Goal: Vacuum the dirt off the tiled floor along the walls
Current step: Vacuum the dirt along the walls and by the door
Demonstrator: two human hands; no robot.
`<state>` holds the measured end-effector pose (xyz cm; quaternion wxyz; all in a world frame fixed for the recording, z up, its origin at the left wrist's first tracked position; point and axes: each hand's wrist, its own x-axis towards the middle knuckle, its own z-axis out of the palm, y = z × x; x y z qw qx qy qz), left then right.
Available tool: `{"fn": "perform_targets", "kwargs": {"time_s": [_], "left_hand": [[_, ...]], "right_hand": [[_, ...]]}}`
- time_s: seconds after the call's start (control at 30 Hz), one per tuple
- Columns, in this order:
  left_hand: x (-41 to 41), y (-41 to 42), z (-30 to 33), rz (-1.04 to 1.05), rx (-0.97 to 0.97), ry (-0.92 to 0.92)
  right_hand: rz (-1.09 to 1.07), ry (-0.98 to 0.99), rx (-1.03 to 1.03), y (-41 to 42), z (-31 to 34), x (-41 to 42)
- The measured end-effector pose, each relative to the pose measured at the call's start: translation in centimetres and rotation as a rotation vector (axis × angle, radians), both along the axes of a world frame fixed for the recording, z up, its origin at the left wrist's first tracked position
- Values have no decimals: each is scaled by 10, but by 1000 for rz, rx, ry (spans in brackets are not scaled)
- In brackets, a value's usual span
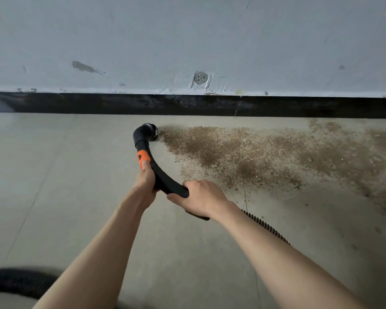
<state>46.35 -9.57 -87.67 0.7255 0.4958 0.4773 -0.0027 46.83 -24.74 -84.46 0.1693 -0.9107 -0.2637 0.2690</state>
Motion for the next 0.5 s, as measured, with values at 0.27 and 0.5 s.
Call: {"fn": "perform_targets", "kwargs": {"time_s": [0.27,0.5], "left_hand": [[14,-2,2,-49,21,52],[25,-22,6,-83,67,83]], "right_hand": [[-78,1,36,2,-1,4],[-164,55,67,-17,1,2]]}}
